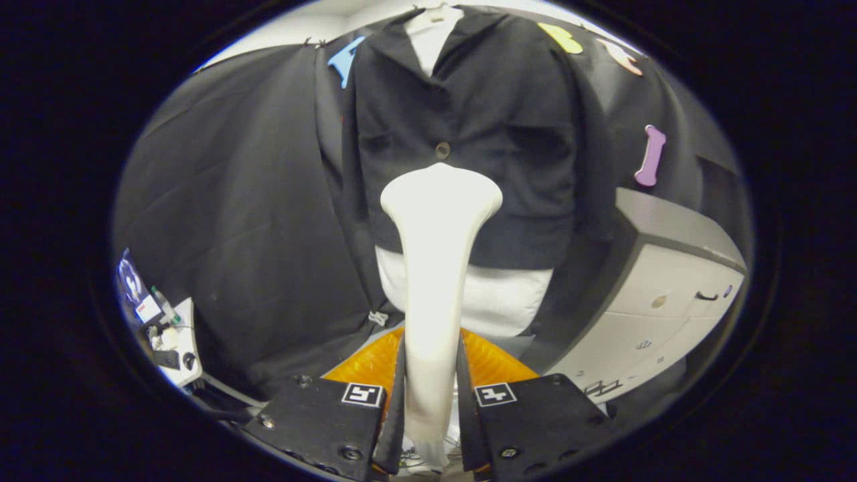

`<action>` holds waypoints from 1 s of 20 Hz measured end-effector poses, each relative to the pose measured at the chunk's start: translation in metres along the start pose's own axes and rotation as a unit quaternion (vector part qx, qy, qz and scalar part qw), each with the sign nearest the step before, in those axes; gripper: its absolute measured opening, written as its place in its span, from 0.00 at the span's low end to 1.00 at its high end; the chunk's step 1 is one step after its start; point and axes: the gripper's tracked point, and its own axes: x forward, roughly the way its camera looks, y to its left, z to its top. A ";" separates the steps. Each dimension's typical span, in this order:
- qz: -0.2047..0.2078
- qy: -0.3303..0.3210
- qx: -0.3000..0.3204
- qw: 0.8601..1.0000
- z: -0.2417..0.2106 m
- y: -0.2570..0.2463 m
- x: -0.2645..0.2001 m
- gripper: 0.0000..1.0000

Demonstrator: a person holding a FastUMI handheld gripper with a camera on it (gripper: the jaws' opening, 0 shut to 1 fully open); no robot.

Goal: Iron the clothes twice with a garment steamer, once on the left side and once on the right side.

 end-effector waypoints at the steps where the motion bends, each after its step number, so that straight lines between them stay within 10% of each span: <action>1: -0.005 -0.017 0.007 1.000 0.012 -0.010 -0.014 0.37; 9: -0.034 -0.124 0.042 0.991 0.082 -0.111 -0.113 0.37; 20: -0.104 -0.199 0.082 0.971 0.069 -0.270 -0.254 0.37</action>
